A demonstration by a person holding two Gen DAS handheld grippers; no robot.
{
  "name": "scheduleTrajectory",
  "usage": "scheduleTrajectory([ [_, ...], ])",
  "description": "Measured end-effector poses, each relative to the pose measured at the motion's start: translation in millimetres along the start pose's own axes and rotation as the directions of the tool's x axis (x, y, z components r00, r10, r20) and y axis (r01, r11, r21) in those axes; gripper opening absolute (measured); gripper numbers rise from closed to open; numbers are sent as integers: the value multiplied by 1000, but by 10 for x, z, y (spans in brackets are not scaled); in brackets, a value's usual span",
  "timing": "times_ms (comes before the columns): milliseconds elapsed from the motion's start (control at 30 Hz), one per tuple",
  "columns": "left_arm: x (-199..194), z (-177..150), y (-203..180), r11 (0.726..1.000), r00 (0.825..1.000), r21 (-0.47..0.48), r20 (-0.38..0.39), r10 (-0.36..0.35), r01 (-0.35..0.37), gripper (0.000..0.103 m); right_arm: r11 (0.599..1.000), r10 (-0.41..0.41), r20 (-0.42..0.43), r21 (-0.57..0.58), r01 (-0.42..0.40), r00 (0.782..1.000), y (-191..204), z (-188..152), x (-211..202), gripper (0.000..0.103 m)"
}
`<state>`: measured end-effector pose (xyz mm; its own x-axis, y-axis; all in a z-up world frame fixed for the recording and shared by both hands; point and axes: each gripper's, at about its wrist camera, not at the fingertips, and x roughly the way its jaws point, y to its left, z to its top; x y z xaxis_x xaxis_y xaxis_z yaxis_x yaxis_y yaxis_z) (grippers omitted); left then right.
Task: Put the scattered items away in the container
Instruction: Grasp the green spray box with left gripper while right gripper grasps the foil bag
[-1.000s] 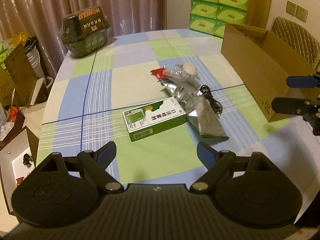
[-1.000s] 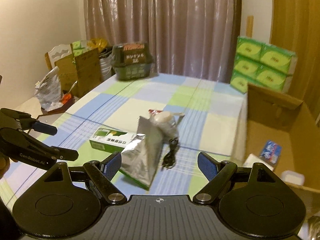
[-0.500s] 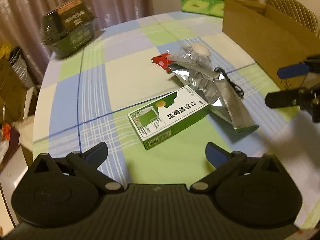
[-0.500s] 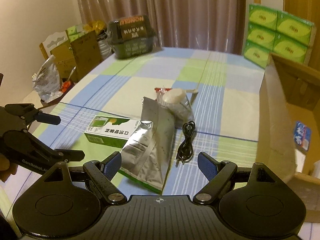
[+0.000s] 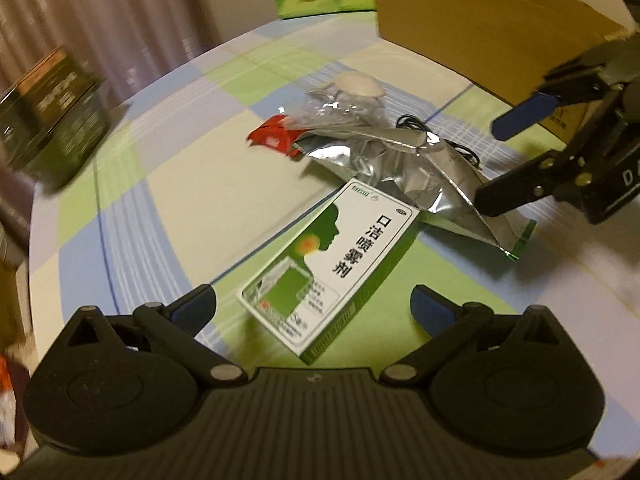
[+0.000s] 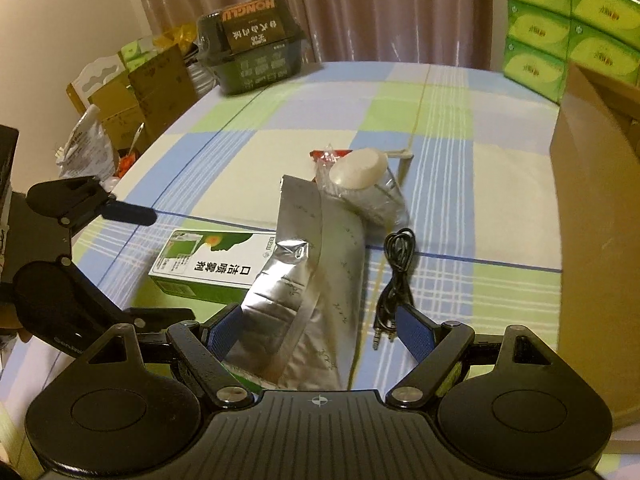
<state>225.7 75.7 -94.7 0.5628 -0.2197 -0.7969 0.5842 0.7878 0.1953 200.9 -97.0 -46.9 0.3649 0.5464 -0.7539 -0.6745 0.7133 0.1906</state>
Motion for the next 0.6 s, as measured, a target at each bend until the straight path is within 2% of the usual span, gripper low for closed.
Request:
scheduleTrajectory([
  [100, 50, 34, 27, 999, 999, 23, 7, -39, 38, 101, 1000, 12, -1, 2, -12, 1000, 6, 30, 46, 81],
  [367, 224, 105, 58, 994, 995, 60, -31, -91, 93, 91, 999, 35, -29, 40, -34, 999, -27, 129, 211, 81],
  [500, 252, 97, 70, 995, 996, 56, -43, -83, 85, 86, 997, 45, -50, 69, -42, 998, -85, 175, 283, 80],
  [600, 247, 82, 102, 997, 996, 28, -47, -72, 73, 79, 995, 51, -67, 84, -45, 996, -105, 198, 324, 80],
])
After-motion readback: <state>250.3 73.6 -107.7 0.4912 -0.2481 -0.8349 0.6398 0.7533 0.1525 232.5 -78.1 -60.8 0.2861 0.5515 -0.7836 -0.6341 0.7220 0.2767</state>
